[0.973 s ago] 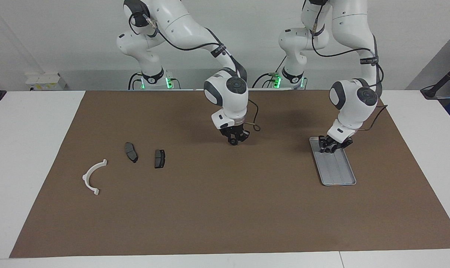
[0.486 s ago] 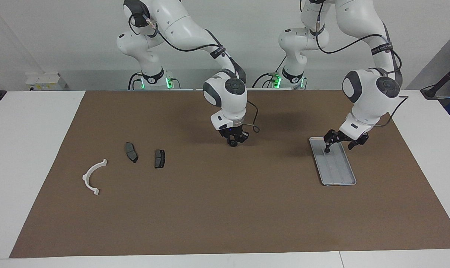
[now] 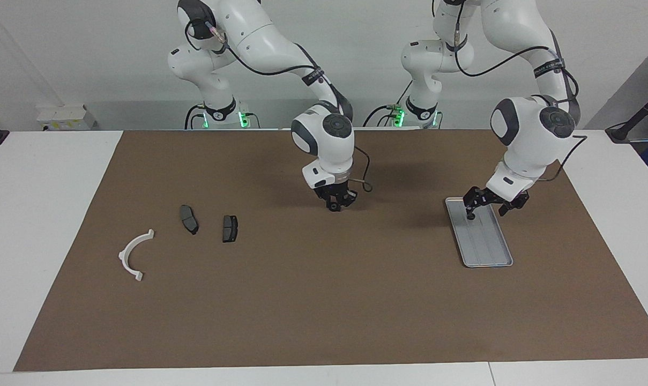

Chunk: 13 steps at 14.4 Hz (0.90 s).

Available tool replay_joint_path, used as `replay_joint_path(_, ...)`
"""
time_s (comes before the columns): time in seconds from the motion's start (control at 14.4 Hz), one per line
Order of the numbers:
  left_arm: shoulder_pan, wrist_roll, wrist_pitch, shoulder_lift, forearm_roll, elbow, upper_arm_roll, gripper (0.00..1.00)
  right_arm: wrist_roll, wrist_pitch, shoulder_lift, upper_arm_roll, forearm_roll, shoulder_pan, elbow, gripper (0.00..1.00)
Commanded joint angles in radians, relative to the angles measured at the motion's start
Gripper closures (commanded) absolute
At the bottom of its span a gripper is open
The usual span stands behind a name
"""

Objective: Pick bearing gear from pile to tray
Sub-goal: 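Open the left gripper over the tray and lift it away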

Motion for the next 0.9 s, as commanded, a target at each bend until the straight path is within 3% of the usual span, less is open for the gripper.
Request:
replay_joint_path(0.0,-0.030,-0.045,0.021,0.003,-0.017,0.000,0.011,0.00,0.065,0.016,-0.005,0.005,-0.027,-0.010,-0.008,0.00)
replay_joint_path(0.49,-0.098,-0.151,0.038,0.004,-0.015,0.002,0.011,0.00,0.087,-0.124,-0.013,-0.001,-0.027,-0.047,0.127,0.00)
replay_joint_path(0.83,-0.156,-0.241,0.043,0.004,-0.007,0.003,0.012,0.00,0.021,-0.200,-0.098,0.002,-0.028,-0.107,0.147,0.00)
